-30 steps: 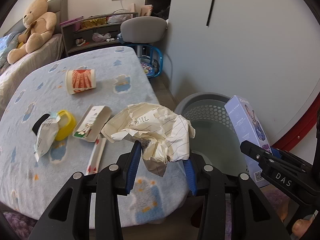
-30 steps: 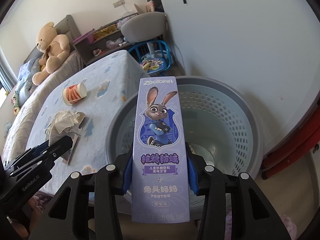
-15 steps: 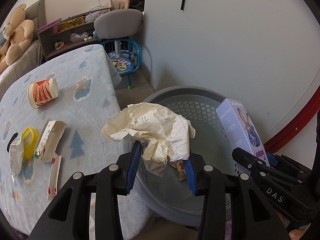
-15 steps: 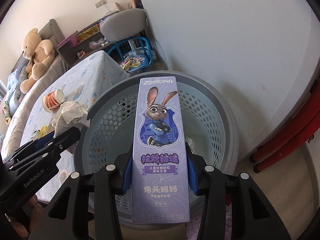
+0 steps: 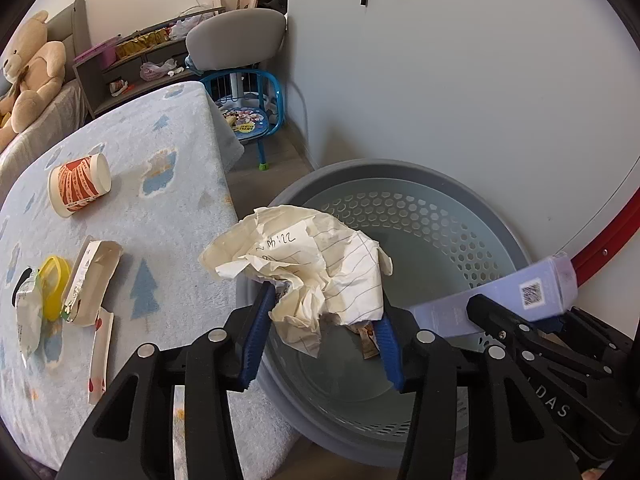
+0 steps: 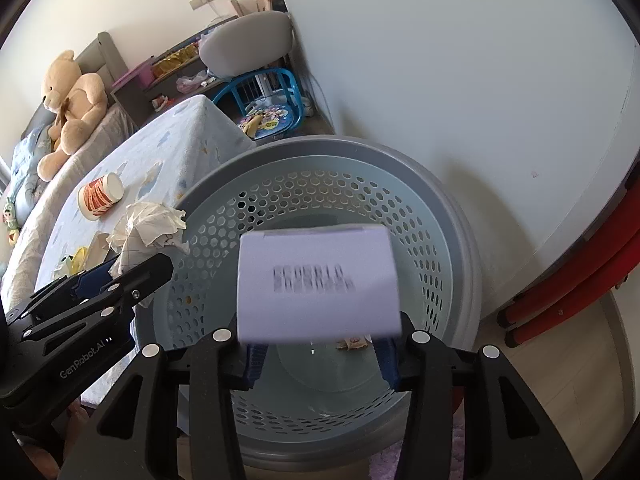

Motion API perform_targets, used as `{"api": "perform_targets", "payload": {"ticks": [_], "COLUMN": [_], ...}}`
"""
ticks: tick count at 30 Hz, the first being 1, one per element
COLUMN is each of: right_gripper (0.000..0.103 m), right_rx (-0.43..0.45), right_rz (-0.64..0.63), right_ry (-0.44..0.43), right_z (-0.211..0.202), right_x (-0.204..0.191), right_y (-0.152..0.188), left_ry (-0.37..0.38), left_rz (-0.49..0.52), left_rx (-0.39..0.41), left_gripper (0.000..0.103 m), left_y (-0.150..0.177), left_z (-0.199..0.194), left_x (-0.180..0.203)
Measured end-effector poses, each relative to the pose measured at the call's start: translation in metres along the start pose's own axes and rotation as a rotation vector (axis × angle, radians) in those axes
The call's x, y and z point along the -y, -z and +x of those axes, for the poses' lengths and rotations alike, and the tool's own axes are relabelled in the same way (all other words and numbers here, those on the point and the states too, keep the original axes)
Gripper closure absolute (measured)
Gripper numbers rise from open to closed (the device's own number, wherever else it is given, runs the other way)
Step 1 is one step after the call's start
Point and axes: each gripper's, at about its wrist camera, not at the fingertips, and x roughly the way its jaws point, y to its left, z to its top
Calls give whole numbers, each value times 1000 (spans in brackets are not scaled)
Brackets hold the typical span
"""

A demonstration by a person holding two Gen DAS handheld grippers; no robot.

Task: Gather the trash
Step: 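Carry the paper and the box over the grey basket with both tools, then open both tools to drop the crumpled paper and purple box into the basket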

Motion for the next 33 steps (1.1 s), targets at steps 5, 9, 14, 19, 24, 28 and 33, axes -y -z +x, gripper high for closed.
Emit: {"api": "perform_targets", "payload": {"ticks": [5, 9, 14, 19, 24, 28, 33], "right_gripper": [54, 48, 46, 42, 41, 40, 37], "right_rx": [10, 25, 28, 30, 31, 31, 32], "right_rz": [1, -6, -4, -1, -3, -3, -3], "right_ry": [1, 10, 10, 9, 11, 11, 11], "right_z": [-2, -4, -5, -5, -6, -6, -6], "right_x": [0, -1, -1, -1, -2, -2, -3], "right_y": [1, 1, 0, 0, 0, 0, 1], "left_ry": [-13, -23, -25, -26, -30, -35, -35], "left_rz": [-13, -23, -34, -41, -49, -55, -60], "left_rx": [11, 15, 18, 20, 27, 31, 35], "left_gripper": [46, 45, 44, 43, 43, 42, 41], "left_y": [0, 1, 2, 3, 3, 3, 4], "left_z": [-6, -9, -12, -14, -17, -19, -21], "left_x": [-4, -6, -9, -11, -13, -14, -16]}}
